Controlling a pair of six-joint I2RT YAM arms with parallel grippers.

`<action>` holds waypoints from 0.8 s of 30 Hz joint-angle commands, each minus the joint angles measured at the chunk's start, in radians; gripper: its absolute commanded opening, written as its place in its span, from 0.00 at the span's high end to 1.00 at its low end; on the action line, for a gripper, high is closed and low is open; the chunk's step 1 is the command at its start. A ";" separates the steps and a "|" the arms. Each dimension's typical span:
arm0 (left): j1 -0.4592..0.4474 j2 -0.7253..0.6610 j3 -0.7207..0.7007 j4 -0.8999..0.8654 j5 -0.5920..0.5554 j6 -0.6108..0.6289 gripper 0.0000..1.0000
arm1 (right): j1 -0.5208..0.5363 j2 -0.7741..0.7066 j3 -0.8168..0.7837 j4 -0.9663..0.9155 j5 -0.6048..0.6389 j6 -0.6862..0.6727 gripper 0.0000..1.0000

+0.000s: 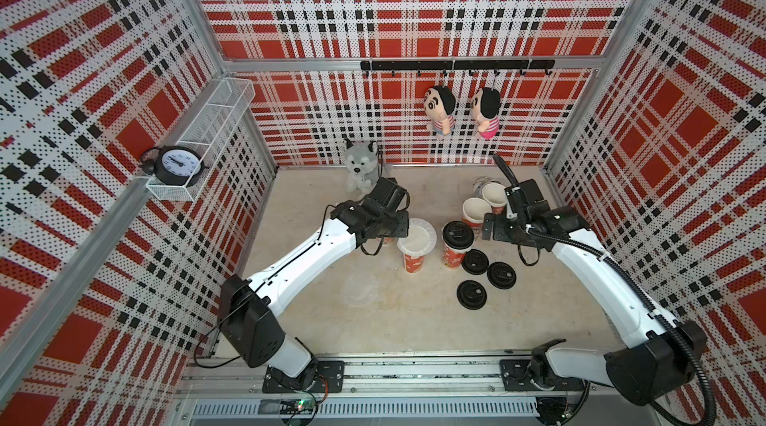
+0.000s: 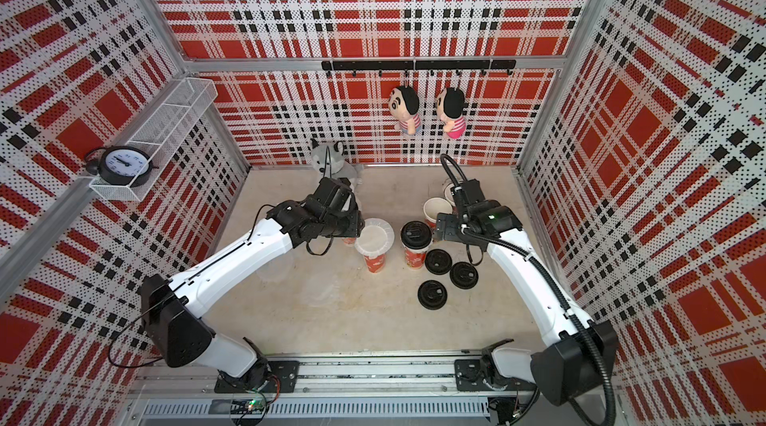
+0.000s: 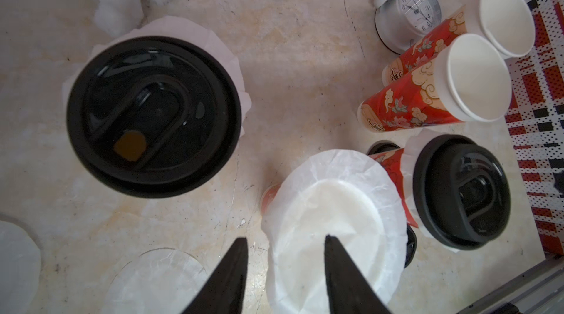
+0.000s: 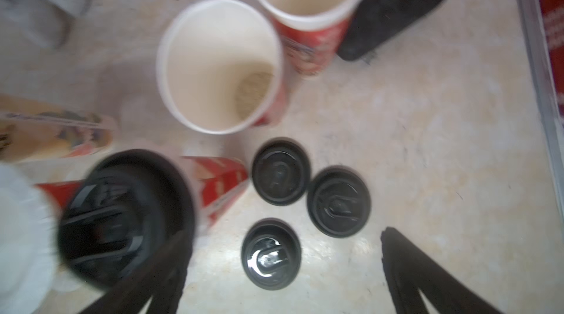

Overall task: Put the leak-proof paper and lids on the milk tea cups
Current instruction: Place the leak-proof paper at the cup, then pick up the cup lid from the center of the board.

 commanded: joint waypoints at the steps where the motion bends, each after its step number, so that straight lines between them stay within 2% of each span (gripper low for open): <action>1: 0.028 -0.067 -0.001 0.020 -0.005 0.020 0.52 | -0.102 -0.042 -0.126 0.040 -0.063 0.004 0.00; 4: 0.059 -0.104 -0.035 0.065 0.037 0.029 0.50 | -0.173 -0.036 -0.222 0.082 -0.085 -0.002 0.00; 6: 0.074 -0.118 -0.049 0.078 0.053 0.038 0.49 | -0.185 -0.009 -0.255 0.115 -0.091 -0.005 0.00; 10: 0.095 -0.126 -0.066 0.083 0.068 0.058 0.48 | -0.183 0.077 -0.287 0.149 -0.117 -0.007 0.03; 24: 0.119 -0.131 -0.120 0.123 0.094 0.063 0.48 | -0.109 0.201 -0.324 0.218 -0.111 0.011 0.08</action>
